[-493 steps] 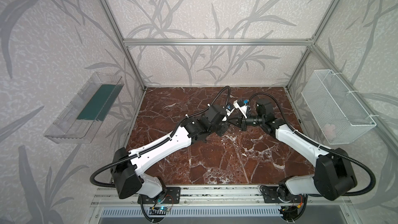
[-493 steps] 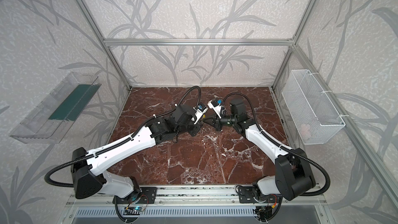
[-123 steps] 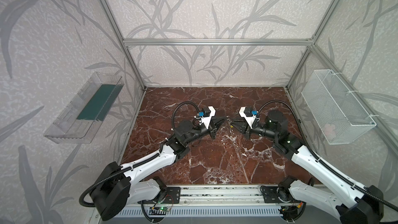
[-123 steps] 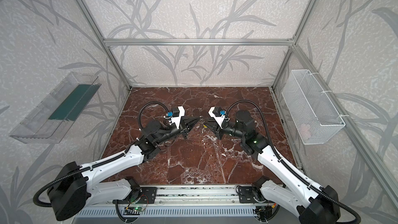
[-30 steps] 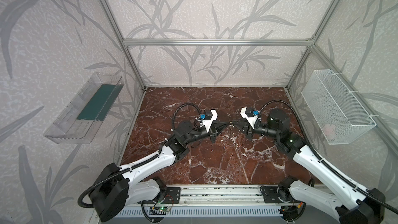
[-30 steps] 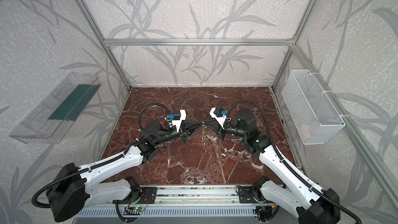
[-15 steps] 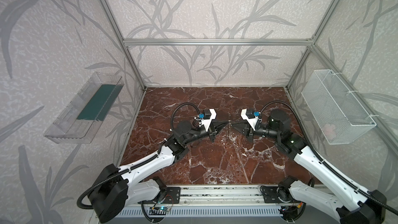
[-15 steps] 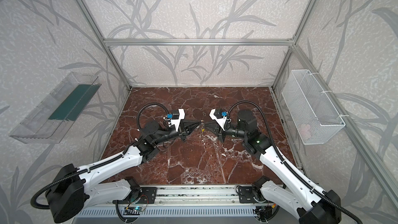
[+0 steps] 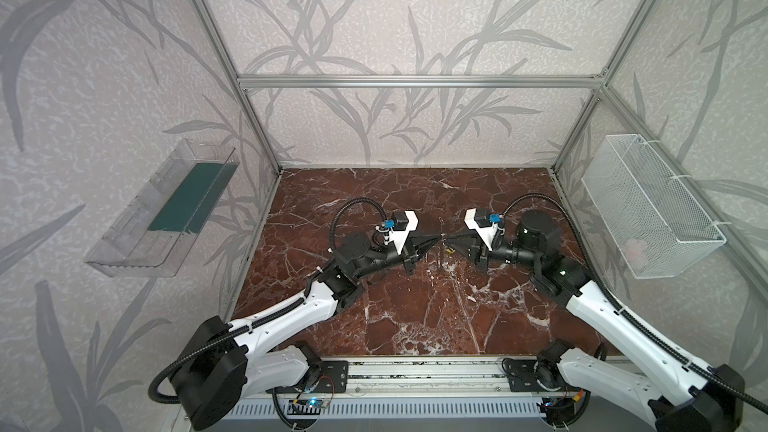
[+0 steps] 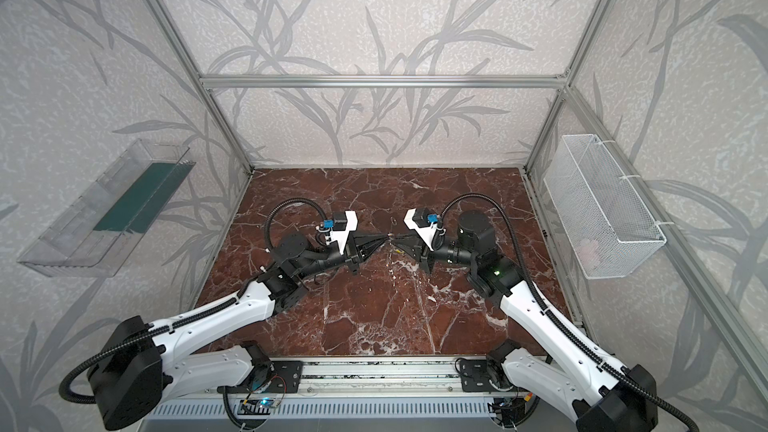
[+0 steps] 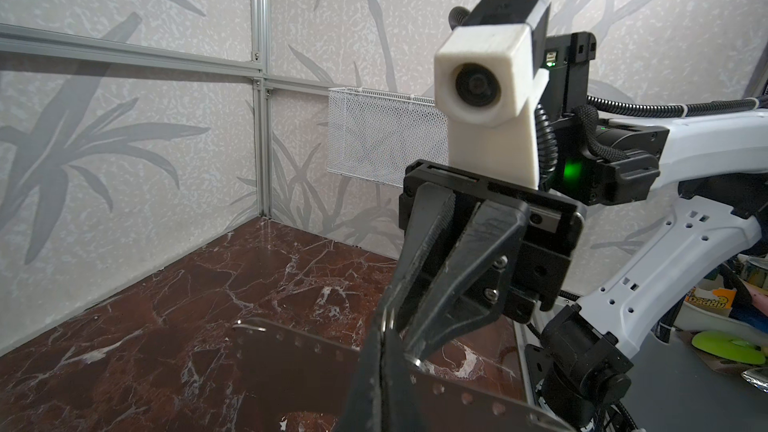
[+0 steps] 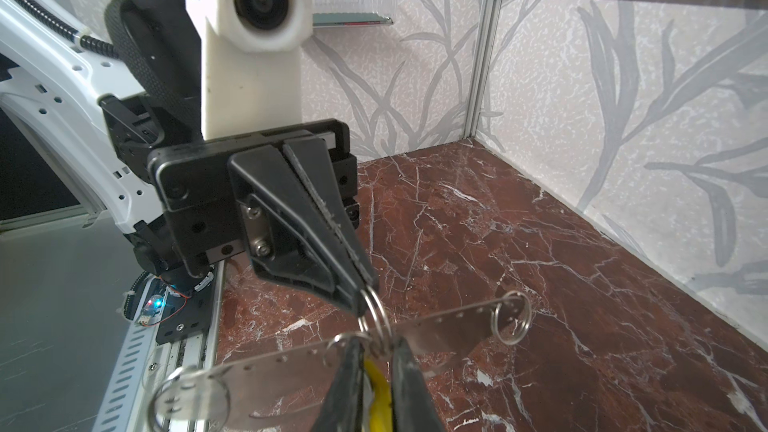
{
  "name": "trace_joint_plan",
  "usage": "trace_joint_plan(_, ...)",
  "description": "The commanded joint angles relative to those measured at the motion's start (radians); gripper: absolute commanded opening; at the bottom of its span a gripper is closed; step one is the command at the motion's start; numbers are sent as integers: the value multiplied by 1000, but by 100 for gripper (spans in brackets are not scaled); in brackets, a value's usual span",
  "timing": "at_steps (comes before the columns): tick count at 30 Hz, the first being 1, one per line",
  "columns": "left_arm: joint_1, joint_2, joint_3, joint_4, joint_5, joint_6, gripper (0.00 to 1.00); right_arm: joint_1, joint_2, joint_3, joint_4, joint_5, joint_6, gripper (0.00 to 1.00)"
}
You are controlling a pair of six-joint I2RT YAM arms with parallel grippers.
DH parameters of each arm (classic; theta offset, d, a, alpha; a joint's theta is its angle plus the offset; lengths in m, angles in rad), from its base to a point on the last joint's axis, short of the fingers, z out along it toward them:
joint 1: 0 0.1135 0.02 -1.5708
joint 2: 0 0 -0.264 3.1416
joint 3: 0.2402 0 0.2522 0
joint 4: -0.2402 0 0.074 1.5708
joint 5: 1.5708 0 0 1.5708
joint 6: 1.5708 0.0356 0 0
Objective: Put the keys on the keyring
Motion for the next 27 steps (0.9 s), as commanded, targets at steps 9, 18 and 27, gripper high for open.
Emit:
trace_joint_plan(9,3,-2,36,21,30,-12,0,5,26,13,31,-36,16,16)
trace_joint_plan(18,2,-10,18,68,15,-18,0,5,46,10,62,-63,36,16)
trace_joint_plan(27,3,4,21,68,20,-28,0,5,59,28,61,-81,33,0)
